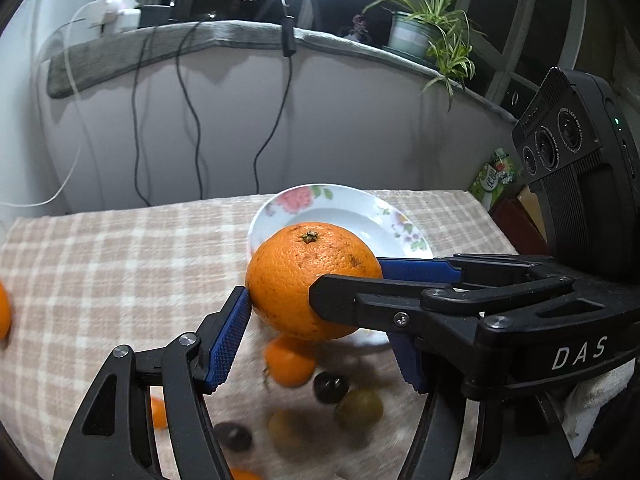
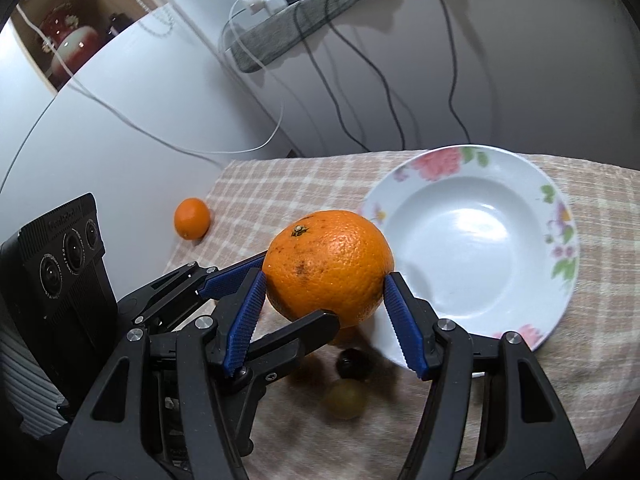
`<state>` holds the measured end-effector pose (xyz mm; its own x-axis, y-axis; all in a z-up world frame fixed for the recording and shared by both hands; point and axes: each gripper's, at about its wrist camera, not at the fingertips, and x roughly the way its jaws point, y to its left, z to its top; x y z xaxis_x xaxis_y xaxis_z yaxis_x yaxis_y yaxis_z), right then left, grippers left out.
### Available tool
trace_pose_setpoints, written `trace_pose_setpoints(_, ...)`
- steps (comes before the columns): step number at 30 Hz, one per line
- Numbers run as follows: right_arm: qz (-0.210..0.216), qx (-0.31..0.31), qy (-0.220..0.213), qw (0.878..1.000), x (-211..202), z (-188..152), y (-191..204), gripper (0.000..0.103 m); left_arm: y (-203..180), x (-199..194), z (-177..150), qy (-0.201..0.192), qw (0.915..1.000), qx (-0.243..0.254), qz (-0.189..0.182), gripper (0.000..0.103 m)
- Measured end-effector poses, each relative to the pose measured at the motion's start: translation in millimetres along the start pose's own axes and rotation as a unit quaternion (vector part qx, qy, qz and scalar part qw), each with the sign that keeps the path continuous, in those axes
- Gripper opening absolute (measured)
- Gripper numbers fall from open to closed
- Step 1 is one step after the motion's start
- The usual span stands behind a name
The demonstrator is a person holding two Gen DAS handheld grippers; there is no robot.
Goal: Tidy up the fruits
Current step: 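Lift the large orange with the right tool and carry it over the plate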
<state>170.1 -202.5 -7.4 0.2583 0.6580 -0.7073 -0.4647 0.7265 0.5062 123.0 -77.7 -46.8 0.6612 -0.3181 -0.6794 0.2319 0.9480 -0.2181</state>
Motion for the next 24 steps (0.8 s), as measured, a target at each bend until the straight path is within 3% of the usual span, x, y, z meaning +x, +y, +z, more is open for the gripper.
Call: trace_pose_setpoints(24,-0.023,0.011,-0.011,1.0,4,32,-69,0.065,-18,68,35,0.031,0.9993,0.019,0.005,0.066)
